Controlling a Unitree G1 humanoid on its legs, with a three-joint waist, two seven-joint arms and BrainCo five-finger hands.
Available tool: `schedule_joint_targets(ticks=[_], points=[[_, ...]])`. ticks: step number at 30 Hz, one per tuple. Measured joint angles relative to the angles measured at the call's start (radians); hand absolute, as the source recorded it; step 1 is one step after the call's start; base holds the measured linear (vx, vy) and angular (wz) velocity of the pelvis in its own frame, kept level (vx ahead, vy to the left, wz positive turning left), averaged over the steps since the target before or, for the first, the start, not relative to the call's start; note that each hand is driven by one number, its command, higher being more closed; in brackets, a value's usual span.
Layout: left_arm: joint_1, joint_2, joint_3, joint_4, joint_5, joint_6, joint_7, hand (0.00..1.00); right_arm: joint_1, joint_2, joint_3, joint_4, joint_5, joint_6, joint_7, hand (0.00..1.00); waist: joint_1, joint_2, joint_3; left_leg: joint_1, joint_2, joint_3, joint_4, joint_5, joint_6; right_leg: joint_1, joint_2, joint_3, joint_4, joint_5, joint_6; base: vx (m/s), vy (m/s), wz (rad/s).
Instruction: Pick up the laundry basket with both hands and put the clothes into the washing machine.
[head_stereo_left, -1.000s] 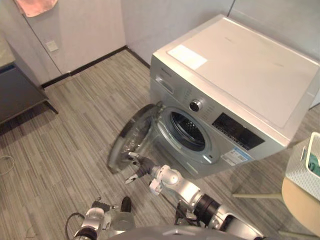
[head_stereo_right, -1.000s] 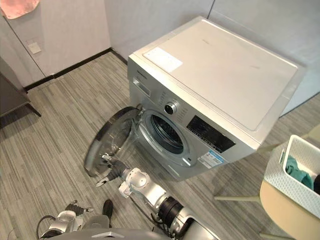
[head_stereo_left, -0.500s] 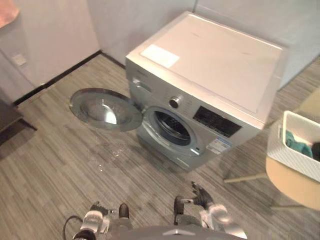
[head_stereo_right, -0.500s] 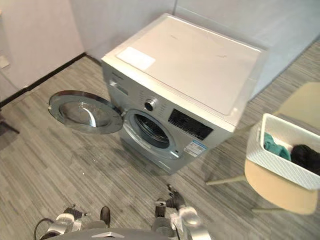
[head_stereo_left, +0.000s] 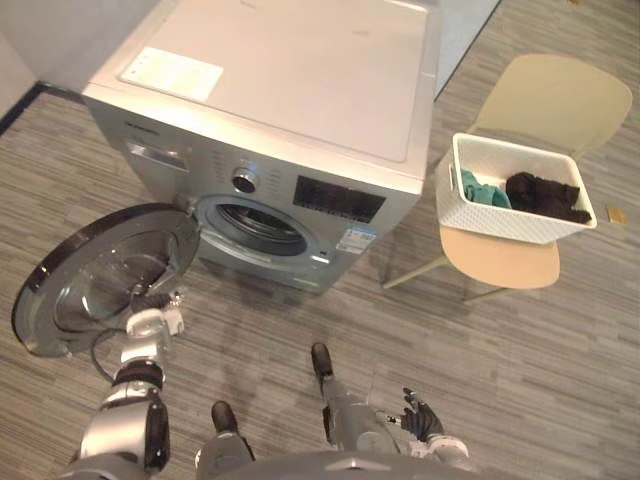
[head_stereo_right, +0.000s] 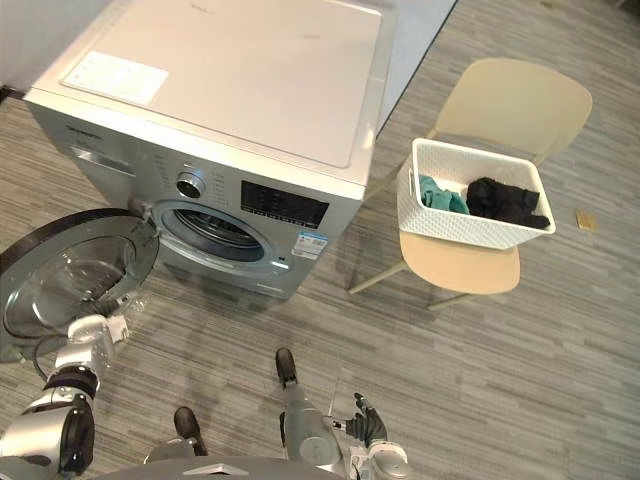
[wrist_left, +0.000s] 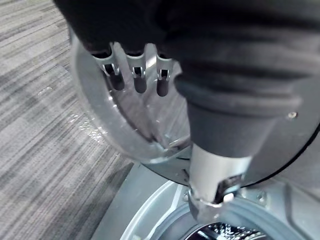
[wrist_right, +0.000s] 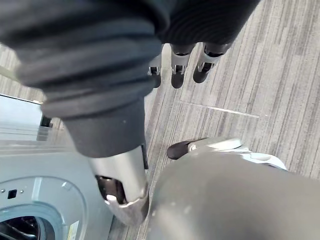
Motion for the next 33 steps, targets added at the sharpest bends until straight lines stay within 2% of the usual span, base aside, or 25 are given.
schedule_joint_targets(ticks=[3,7,17,22,26,29,32,33], points=[[-0.008,0.02,0.029,0.035,0.001,0.006,0.013,0.0,-0.002,0.017,0.002,0.0,0.0,-0.018,0.002,0.0,0.008,-0.012,0.01,-0.005,0.006,0.015,0.014,-0.014,0.0,-0.008,0.006,0.015,0.004,0.001,0.0,0.02,-0.01,-0.14],[-0.018,-0.001,0.05,0.075,0.001,0.039,0.009,0.0,-0.005,0.019,0.002,0.0,0.0,-0.019,0.008,0.0,0.0,-0.016,0.014,-0.028,0.006,0.017,0.034,-0.027,0.002,-0.025,0.004,0.018,0.005,0.005,0.001,0.01,-0.005,-0.06],[-0.024,0.011,0.095,0.1,0.003,0.059,0.008,0.0,-0.009,0.018,0.002,-0.002,0.003,-0.018,0.011,0.0,0.008,-0.023,0.053,-0.031,0.008,-0.013,0.069,-0.041,0.006,0.003,-0.005,-0.009,0.005,0.003,-0.003,-0.02,-0.01,0.07],[0.026,0.004,0.107,0.1,0.005,0.063,0.008,0.0,-0.008,0.017,0.002,0.0,0.016,-0.013,0.013,0.0,0.014,-0.024,0.054,-0.029,0.006,-0.033,0.076,-0.043,0.007,0.02,-0.013,-0.031,0.004,-0.003,-0.006,-0.03,-0.015,0.12],[0.096,-0.063,0.073,0.093,0.005,0.057,0.01,0.0,-0.014,0.017,-0.008,0.034,0.016,-0.015,0.011,0.0,0.026,-0.019,0.056,0.001,0.006,-0.065,0.073,-0.043,0.007,0.069,-0.017,-0.063,0.004,-0.017,-0.005,0.0,-0.007,0.23],[0.183,-0.125,0.022,0.071,0.004,0.047,0.011,0.0,-0.064,0.019,-0.049,0.139,0.017,-0.016,0.007,0.0,0.043,-0.017,0.056,0.007,0.001,-0.083,0.073,-0.043,0.008,0.085,-0.024,-0.083,0.003,-0.021,-0.004,-0.01,0.005,0.21],[0.295,-0.184,-0.057,0.054,0.015,0.037,-0.009,0.0,-0.134,0.018,-0.172,0.324,0.017,-0.016,-0.021,0.0,0.061,0.009,0.049,0.022,-0.009,-0.102,0.062,-0.04,0.013,0.111,-0.035,-0.103,0.004,-0.03,0.004,-0.01,0.009,0.24],[0.346,-0.203,-0.092,0.049,0.031,0.035,-0.025,0.0,-0.148,0.01,-0.227,0.406,0.016,-0.013,-0.036,0.0,0.067,0.029,0.034,0.031,-0.013,-0.116,0.055,-0.039,0.014,0.127,-0.04,-0.118,0.004,-0.038,0.008,0.02,0.014,0.39]])
